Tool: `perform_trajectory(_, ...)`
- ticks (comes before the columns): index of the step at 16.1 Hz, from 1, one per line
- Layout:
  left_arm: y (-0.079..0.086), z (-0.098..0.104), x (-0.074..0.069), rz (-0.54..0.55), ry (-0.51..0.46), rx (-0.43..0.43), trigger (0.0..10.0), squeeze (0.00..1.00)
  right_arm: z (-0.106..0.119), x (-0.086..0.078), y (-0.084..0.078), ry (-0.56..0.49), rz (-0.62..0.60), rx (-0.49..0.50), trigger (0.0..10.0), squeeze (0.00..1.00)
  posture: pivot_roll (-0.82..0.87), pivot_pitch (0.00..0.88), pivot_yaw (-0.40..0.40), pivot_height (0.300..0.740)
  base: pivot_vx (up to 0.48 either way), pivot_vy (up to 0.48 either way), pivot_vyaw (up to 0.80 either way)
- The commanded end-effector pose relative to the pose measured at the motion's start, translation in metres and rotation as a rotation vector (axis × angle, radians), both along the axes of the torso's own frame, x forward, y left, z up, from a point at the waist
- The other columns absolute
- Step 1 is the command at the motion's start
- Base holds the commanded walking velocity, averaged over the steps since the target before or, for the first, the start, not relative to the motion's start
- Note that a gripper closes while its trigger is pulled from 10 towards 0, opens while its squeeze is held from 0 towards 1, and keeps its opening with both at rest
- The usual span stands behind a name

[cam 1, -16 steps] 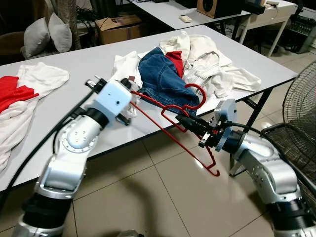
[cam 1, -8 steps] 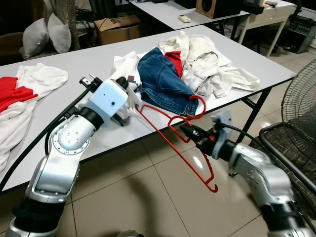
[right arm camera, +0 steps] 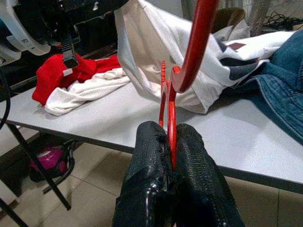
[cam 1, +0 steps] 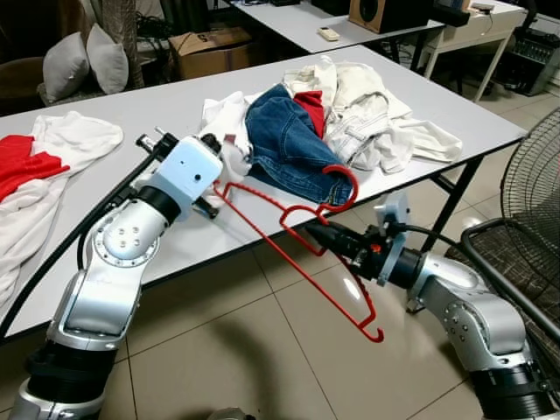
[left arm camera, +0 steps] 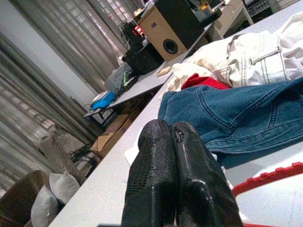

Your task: Hang hanger

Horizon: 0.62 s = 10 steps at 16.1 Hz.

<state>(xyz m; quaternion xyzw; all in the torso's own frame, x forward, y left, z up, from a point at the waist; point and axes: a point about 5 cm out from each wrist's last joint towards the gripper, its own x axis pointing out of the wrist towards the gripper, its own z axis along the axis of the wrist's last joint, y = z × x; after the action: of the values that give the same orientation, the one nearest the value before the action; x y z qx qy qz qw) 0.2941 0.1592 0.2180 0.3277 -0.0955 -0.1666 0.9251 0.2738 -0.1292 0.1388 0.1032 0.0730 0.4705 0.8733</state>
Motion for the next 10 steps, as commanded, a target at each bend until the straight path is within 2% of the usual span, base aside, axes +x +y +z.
perform_trajectory(1,-0.002,0.005,0.001,-0.01,-0.017,-0.002,0.0,0.0,0.003,0.001,-0.002,-0.017,-0.008,0.007,10.0,0.0,-0.05,0.0,0.053,0.74,0.0,0.0,0.0)
perform_trajectory(5,-0.005,0.006,-0.001,-0.027,-0.019,-0.002,0.0,0.0,0.011,0.007,0.003,-0.046,-0.012,0.041,10.0,0.0,-0.04,0.0,0.046,0.74,0.0,0.0,0.0)
perform_trajectory(8,0.002,0.002,-0.001,0.007,-0.005,0.013,0.0,0.0,0.012,0.008,0.0,-0.041,-0.046,0.054,10.0,0.0,-0.04,0.0,0.044,0.74,0.0,0.0,0.0)
perform_trajectory(9,0.008,0.003,-0.004,0.012,-0.008,0.018,0.0,0.0,-0.001,0.016,-0.013,0.025,-0.167,0.008,10.0,0.0,-0.04,0.0,0.043,0.74,0.0,0.0,0.0)
perform_trajectory(10,0.007,0.004,-0.007,-0.02,-0.011,0.012,0.0,0.0,-0.004,0.02,-0.017,0.054,-0.207,0.013,10.0,0.0,-0.04,0.0,0.043,0.74,0.0,0.0,0.0)
